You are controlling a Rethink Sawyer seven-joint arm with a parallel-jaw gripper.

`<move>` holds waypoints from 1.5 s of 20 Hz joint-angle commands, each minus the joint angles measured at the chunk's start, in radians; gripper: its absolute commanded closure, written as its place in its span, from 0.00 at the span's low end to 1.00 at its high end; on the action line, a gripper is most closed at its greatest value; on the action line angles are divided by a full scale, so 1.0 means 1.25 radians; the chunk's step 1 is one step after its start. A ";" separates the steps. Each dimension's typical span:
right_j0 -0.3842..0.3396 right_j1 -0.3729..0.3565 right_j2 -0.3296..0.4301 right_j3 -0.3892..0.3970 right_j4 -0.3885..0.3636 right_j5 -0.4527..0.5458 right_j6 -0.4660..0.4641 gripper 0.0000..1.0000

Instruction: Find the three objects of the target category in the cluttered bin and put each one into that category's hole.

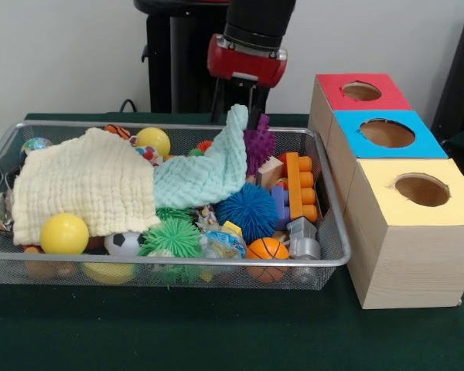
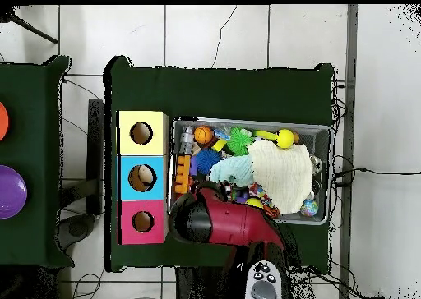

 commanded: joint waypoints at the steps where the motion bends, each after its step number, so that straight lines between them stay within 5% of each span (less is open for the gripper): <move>1: -0.049 0.065 0.019 -0.093 -0.053 0.001 0.048 0.00; 11: -0.089 0.064 0.057 -0.110 -0.104 -0.081 0.054 0.00; 19: -0.058 0.069 -0.002 -0.150 -0.116 -0.079 0.078 0.00; 25: -0.055 0.102 -0.034 -0.051 -0.065 0.086 0.121 0.00; 30: -0.038 0.109 -0.069 -0.006 -0.070 0.039 0.153 0.00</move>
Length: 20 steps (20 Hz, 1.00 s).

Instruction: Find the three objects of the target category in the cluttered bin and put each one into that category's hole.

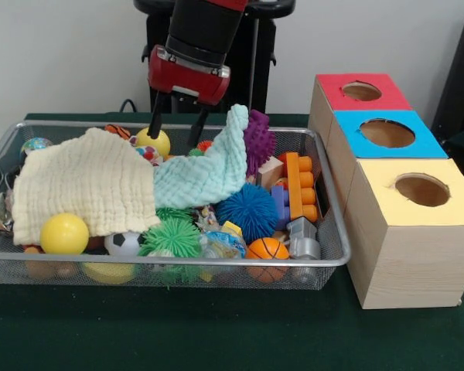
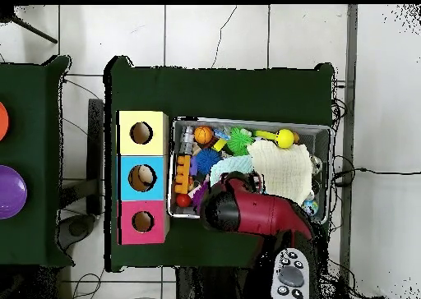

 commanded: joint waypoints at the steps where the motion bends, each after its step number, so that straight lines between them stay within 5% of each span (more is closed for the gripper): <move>1: 0.014 0.048 -0.027 0.088 0.005 0.051 0.157 0.00; 8: -0.018 0.041 -0.013 0.180 -0.009 -0.071 0.174 0.00; 20: -0.091 0.082 -0.008 0.250 -0.046 -0.225 0.154 0.00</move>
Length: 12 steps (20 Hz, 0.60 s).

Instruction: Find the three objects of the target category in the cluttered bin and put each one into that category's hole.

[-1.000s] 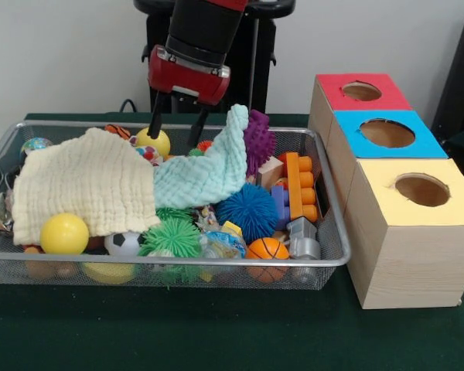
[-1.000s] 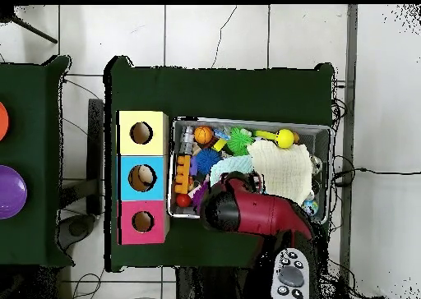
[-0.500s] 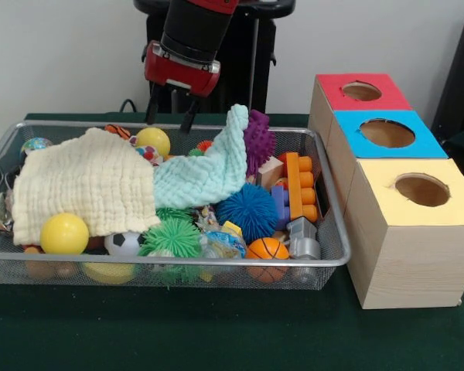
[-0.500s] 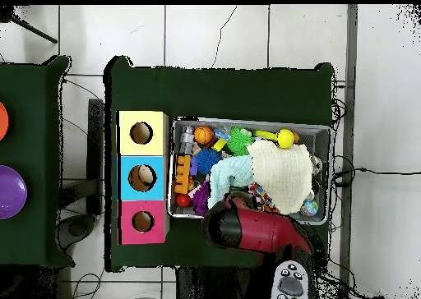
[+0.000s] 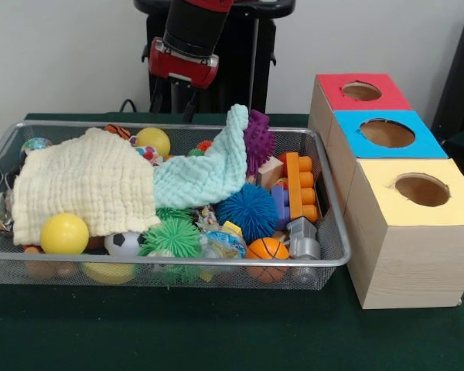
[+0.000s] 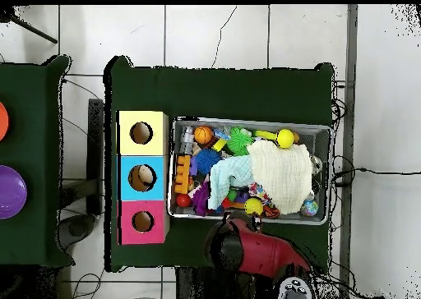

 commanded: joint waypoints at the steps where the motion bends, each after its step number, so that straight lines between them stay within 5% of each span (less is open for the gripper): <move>1: -0.064 0.062 0.027 0.070 -0.046 -0.127 0.151 0.00; 12: -0.131 0.103 0.018 0.059 -0.089 -0.189 0.121 0.00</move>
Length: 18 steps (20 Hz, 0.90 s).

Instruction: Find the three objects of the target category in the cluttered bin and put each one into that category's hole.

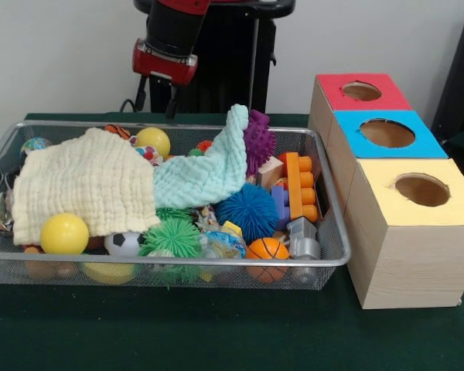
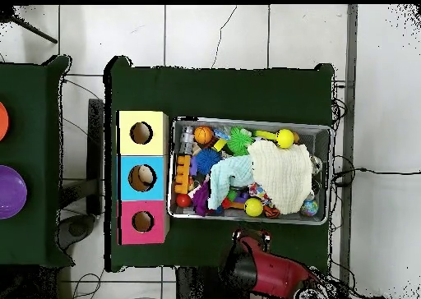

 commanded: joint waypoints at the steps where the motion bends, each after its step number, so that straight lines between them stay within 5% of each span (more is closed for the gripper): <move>1: -0.047 0.057 0.030 -0.009 -0.040 -0.057 0.121 0.00; 12: -0.078 0.164 0.019 -0.046 -0.058 -0.160 0.136 0.00; 18: -0.073 0.156 0.019 -0.068 -0.054 -0.179 0.124 0.00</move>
